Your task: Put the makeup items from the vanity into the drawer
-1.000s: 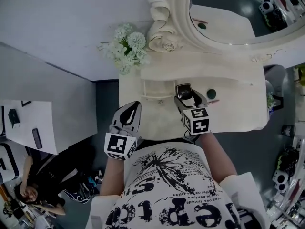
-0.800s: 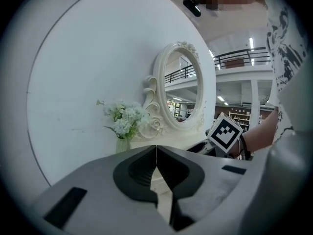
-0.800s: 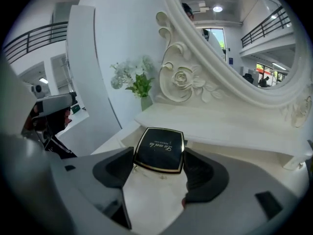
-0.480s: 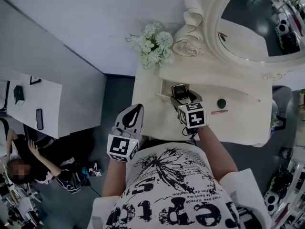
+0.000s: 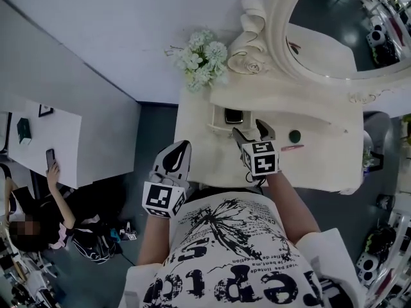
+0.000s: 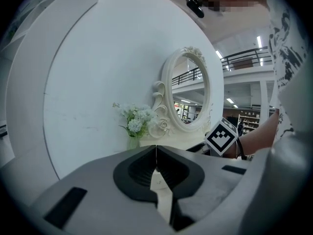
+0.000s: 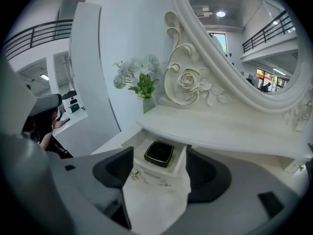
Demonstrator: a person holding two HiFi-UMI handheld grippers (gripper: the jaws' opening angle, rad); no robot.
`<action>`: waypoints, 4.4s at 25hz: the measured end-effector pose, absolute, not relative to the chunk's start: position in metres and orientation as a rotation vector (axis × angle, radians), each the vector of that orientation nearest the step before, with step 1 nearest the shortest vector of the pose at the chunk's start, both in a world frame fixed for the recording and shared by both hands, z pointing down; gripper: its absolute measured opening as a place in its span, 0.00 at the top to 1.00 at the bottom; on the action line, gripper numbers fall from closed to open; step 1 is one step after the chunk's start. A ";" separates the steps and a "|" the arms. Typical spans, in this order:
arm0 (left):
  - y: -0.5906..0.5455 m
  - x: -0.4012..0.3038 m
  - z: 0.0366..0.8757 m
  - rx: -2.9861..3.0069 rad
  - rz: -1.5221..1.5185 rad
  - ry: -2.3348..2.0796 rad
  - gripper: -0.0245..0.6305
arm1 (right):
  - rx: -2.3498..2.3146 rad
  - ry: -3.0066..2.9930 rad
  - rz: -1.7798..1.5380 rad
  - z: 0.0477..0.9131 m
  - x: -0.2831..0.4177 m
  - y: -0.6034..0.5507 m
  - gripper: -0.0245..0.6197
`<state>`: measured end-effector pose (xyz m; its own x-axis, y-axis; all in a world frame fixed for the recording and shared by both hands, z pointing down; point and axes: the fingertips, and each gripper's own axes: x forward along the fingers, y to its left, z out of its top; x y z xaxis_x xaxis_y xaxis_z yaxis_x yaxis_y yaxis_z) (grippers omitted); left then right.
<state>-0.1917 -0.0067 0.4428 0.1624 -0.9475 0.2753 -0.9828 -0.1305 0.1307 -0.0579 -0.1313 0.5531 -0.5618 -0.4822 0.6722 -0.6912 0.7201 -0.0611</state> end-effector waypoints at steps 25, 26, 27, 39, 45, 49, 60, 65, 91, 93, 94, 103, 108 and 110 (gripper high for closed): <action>-0.115 -0.054 0.466 2.408 0.255 -1.499 0.93 | 1.266 -1.906 0.713 0.624 0.175 -0.192 0.45; -0.117 -0.052 0.468 2.403 0.263 -1.499 0.93 | 1.250 -1.903 0.727 0.628 0.176 -0.194 0.45; -0.118 -0.050 0.471 2.395 0.272 -1.498 0.93 | 1.234 -1.899 0.737 0.632 0.176 -0.196 0.45; -0.120 -0.046 0.483 2.354 0.310 -1.506 0.93 | 1.156 -1.843 0.755 0.650 0.175 -0.197 0.83; -0.113 -0.061 0.477 2.346 0.305 -1.541 0.93 | 1.223 -1.878 0.730 0.628 0.164 -0.202 0.85; -0.108 -0.076 0.467 2.345 0.285 -1.571 0.93 | 1.219 -1.953 0.692 0.597 0.136 -0.204 0.85; -0.078 -0.138 0.439 2.304 0.230 -1.716 0.93 | 1.059 -2.153 0.606 0.543 0.025 -0.188 0.85; -0.058 -0.173 0.432 2.241 0.208 -1.809 0.93 | 0.942 -2.186 0.555 0.544 -0.024 -0.171 0.85; -0.025 -0.227 0.443 2.118 0.194 -1.907 0.93 | 0.854 -2.180 0.521 0.557 -0.073 -0.145 0.59; -0.032 -0.218 0.443 2.153 0.197 -1.870 0.93 | 0.912 -2.179 0.528 0.551 -0.057 -0.150 0.59; -0.036 -0.212 0.443 2.173 0.199 -1.848 0.93 | 0.946 -2.172 0.535 0.549 -0.047 -0.152 0.59; -0.086 -0.147 0.447 2.359 0.224 -1.618 0.93 | 1.247 -2.024 0.647 0.554 0.069 -0.160 0.59; -0.109 -0.100 0.453 2.446 0.255 -1.465 0.93 | 1.382 -1.919 0.736 0.567 0.130 -0.149 0.59; -0.116 -0.083 0.456 2.464 0.267 -1.424 0.93 | 1.411 -1.887 0.763 0.574 0.151 -0.148 0.59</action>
<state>-0.0826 -0.1156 0.4565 0.4964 -0.8158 0.2967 -0.8679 -0.4736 0.1496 0.1506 -0.1483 0.5741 -0.2066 -0.5855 0.7839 -0.9659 0.2499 -0.0679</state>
